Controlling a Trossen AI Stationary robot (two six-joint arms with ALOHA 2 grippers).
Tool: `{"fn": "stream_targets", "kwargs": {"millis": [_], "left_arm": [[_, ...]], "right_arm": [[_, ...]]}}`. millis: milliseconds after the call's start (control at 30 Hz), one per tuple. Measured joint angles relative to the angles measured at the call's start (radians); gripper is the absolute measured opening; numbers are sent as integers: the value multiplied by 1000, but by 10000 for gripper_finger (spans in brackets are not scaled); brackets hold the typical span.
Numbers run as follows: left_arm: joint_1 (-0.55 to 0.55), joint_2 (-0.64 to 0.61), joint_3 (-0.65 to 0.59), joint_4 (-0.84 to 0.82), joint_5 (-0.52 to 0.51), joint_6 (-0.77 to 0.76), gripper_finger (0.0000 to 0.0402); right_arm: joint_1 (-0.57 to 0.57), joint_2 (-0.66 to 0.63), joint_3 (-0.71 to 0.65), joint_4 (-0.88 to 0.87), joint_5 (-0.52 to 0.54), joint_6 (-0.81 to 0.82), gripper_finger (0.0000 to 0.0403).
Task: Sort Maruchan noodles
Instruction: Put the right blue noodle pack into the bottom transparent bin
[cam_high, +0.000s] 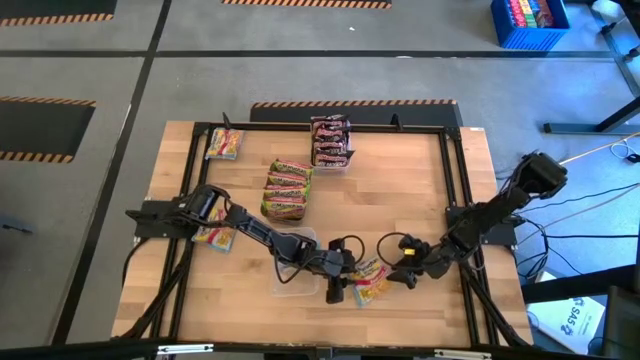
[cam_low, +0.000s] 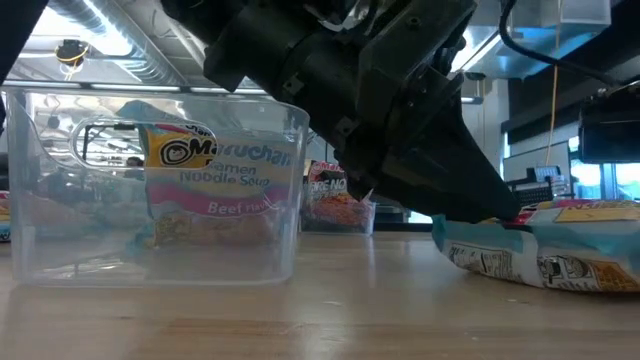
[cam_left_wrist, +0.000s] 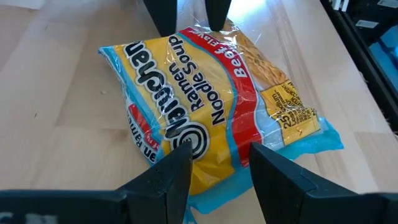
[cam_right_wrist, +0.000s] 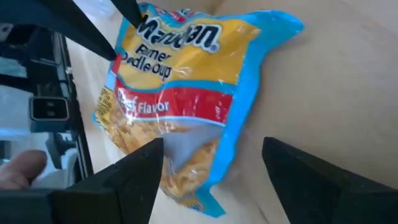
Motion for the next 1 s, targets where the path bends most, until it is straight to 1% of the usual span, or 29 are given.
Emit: {"fn": "stream_targets", "kwargs": {"millis": [67, 200, 333, 533, 733, 1000], "left_arm": [[0, 0, 0, 0, -2, 0, 154], [0, 0, 0, -1, -3, 0, 154], [0, 0, 0, -2, -3, 0, 154], [-2, 0, 0, -5, -5, 1, 154], [-2, 0, 0, -7, -2, 5, 154], [-34, -3, 0, 34, -4, 74, 154]], "right_arm": [[0, 35, 0, 53, 7, 1, 280], [-4, 83, 1, 169, 5, -51, 280], [-30, 118, 24, 173, 9, -51, 280], [-64, 170, 81, 173, 8, -141, 280], [-63, 175, 93, 200, 7, -229, 280], [-65, 173, 103, 305, 23, -284, 280]]}}
